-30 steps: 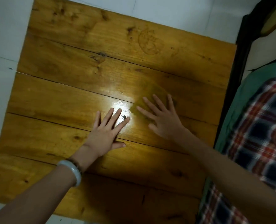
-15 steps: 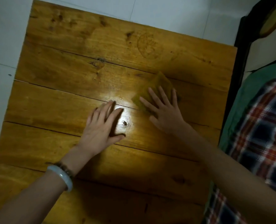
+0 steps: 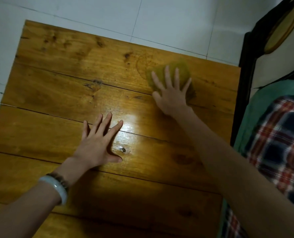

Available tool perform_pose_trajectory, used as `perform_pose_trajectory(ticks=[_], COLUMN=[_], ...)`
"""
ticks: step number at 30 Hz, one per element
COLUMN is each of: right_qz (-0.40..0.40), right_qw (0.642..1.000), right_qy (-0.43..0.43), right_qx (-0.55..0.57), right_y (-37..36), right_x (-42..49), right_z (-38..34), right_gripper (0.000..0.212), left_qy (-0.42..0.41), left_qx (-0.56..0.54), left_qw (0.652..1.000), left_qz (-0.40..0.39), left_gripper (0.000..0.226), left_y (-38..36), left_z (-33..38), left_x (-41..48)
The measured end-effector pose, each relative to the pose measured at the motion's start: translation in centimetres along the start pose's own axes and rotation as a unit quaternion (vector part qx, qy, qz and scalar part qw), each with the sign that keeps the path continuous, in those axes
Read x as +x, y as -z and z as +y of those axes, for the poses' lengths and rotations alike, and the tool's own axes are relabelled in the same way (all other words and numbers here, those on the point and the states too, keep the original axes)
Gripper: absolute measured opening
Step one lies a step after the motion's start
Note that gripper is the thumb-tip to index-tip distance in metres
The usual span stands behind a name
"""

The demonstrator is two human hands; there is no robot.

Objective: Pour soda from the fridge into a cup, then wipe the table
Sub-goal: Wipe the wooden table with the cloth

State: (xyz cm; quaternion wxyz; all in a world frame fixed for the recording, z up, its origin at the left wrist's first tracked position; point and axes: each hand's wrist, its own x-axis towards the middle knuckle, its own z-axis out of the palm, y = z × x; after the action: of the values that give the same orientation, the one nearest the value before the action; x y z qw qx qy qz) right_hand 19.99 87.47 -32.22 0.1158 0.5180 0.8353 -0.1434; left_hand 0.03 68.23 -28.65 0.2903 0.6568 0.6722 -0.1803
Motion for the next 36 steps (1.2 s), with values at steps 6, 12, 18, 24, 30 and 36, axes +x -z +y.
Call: perform_pose_trajectory(ticks=[6, 12, 18, 24, 30, 36], right_qz=[-0.006, 0.022, 0.017, -0.005, -0.013, 0.003], right_qw=[0.997, 0.986, 0.999, 0.979, 0.996, 0.985], right_qy=[0.071, -0.156, 0.025, 0.193, -0.088, -0.166], right_qx=[-0.026, 0.053, -0.024, -0.069, -0.013, 0.047], right_y=[-1.7, 1.6, 0.0, -2.7, 0.5, 1.5], right_x=[-8.2, 2.2, 4.1, -5.7, 2.0, 9.4], right_z=[6.7, 5.0, -9.2, -6.4, -5.8, -14.7], right_gripper=[0.062, 0.055, 0.059, 0.062, 0.056, 0.057], left_qy=[-0.005, -0.003, -0.033, -0.030, 0.019, 0.005], left_qx=[-0.011, -0.025, -0.057, -0.061, -0.082, -0.046], left_qw=[1.000, 1.000, 0.996, 0.986, 0.990, 0.998], left_qz=[0.005, -0.008, 0.067, 0.150, 0.111, 0.043], left_gripper=[0.123, 0.121, 0.119, 0.104, 0.107, 0.117], left_y=[0.1, 0.2, -0.4, 0.1, 1.6, 1.4], left_z=[0.0, 0.0, -0.5, -6.4, -14.4, -16.8], left_x=[-0.1, 0.0, -0.3, -1.9, -1.7, -1.7])
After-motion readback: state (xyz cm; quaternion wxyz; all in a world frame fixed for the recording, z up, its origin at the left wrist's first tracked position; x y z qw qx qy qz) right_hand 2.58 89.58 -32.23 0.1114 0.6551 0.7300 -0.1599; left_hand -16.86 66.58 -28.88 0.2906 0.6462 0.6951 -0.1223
